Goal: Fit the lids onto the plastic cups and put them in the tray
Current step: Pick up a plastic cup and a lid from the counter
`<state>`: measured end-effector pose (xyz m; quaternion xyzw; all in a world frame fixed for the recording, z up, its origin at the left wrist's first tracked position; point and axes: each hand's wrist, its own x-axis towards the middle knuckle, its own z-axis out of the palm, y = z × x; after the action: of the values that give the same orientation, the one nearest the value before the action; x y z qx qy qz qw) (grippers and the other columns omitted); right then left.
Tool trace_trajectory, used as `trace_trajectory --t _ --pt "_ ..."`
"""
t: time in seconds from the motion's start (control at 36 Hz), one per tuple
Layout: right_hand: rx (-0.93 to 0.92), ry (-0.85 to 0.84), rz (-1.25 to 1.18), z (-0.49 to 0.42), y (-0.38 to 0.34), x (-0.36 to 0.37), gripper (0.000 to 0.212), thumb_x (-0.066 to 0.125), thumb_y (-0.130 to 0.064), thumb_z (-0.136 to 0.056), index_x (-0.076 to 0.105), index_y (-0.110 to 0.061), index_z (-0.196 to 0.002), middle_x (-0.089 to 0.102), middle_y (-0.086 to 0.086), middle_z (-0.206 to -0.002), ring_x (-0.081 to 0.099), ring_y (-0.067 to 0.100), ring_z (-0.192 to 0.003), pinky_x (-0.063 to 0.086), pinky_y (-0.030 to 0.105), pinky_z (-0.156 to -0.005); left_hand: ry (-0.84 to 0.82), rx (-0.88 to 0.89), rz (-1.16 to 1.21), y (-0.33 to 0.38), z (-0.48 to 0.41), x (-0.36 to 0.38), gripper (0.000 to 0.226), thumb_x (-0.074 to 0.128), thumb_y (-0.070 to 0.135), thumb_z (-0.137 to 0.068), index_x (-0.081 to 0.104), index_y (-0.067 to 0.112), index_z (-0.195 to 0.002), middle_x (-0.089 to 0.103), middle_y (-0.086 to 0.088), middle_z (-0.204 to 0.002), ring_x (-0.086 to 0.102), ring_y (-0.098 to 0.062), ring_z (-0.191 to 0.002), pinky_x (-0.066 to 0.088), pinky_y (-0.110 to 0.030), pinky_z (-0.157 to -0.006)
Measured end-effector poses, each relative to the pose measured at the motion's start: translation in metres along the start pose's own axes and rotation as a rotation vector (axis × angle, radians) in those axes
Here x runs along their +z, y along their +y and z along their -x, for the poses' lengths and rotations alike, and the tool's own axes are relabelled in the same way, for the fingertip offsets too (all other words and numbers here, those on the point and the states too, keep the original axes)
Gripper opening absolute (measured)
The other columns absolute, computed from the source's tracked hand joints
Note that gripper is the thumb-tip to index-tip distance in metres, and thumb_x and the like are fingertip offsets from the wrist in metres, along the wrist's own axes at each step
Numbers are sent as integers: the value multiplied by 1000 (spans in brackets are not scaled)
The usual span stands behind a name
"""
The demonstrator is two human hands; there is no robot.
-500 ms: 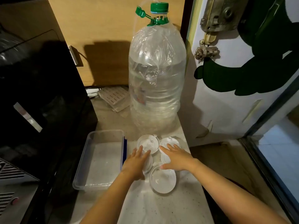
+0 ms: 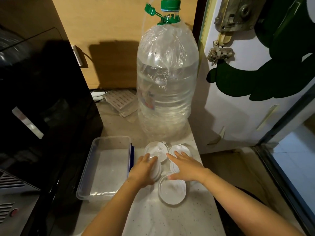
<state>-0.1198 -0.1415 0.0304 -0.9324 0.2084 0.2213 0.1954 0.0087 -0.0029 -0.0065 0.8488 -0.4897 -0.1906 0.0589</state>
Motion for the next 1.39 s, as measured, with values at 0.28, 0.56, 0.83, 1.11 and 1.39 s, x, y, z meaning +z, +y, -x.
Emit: trace_trajectory --t 0.28,0.56,0.83,1.11,1.39 --pt "-73 32 -78 12 10 -4 99 62 -57 -75 -4 -34 -146 -6 1 -159 -10 23 -145 11 42 -117 225 49 621 5 4 -35 84 81 27 -64 34 28 -134 45 1 -130 46 -14 -113 40 -24 -90" --pt "-167 -3 -48 23 9 2 111 73 -48 -69 -5 -33 -146 -5 -2 -159 -10 20 -145 7 40 -117 -3 57 1636 7 15 -48 54 66 18 -68 49 28 -118 60 -6 -116 65 -20 -95 58 -30 -70" --pt "-238 -54 143 16 -8 35 111 75 -45 -67 1 -26 -147 0 2 -159 -4 23 -146 1 37 -117 -213 44 1953 -5 23 -45 119 92 36 -32 36 13 -134 51 -17 -122 62 -32 -99 61 -41 -67" --pt "-257 5 134 9 -14 42 101 76 -37 -64 16 -22 -144 25 4 -150 25 26 -135 27 37 -111 -207 121 2022 -15 27 -44 92 93 27 -33 53 19 -115 57 -14 -113 67 -30 -94 60 -45 -70" --pt "-209 112 -162 22 -7 -5 105 75 -46 -62 11 -33 -145 16 -9 -155 19 14 -141 25 31 -111 -138 173 2054 -25 25 -44 76 92 18 -30 67 25 -102 63 -9 -104 70 -26 -88 61 -41 -64"
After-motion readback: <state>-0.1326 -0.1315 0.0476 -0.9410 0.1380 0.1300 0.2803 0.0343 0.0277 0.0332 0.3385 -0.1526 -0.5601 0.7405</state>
